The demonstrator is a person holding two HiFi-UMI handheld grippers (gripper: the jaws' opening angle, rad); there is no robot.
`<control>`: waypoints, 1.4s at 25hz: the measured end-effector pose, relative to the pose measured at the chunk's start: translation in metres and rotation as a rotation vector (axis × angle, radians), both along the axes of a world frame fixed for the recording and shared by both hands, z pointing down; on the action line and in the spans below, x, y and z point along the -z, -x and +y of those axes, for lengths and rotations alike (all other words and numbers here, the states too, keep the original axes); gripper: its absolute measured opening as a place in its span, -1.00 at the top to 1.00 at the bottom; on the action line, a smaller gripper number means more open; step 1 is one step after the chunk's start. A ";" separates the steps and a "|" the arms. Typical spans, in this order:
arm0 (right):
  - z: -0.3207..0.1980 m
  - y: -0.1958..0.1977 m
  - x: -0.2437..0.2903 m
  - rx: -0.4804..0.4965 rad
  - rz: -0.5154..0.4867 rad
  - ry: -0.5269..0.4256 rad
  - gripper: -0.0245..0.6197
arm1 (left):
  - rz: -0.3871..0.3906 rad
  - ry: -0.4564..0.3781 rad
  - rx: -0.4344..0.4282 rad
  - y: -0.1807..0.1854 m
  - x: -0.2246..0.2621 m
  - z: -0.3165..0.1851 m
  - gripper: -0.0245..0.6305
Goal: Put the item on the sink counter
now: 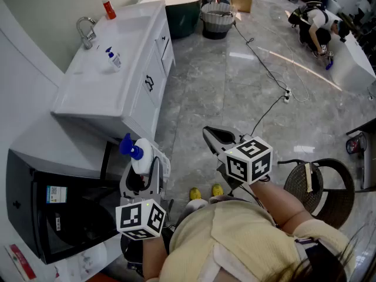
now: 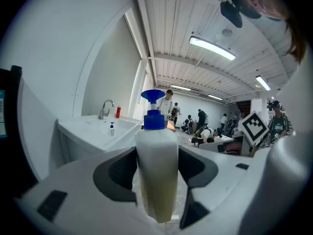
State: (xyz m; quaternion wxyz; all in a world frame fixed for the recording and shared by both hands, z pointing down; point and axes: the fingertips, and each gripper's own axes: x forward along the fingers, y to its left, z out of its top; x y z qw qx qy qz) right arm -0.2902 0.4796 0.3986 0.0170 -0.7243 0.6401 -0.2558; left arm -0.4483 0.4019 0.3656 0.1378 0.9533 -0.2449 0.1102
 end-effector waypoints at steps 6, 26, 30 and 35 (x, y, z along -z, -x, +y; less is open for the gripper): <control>0.005 -0.001 0.000 0.000 -0.009 -0.002 0.86 | -0.001 0.009 -0.002 -0.002 -0.002 0.005 0.07; 0.036 -0.046 -0.007 0.022 -0.022 0.006 0.86 | -0.003 0.004 0.015 -0.056 -0.005 0.031 0.07; 0.042 -0.057 -0.014 0.037 -0.027 0.010 0.86 | -0.006 0.000 0.019 -0.070 -0.008 0.039 0.07; 0.044 -0.065 -0.023 0.044 -0.050 0.024 0.86 | -0.024 0.006 0.028 -0.078 -0.012 0.043 0.07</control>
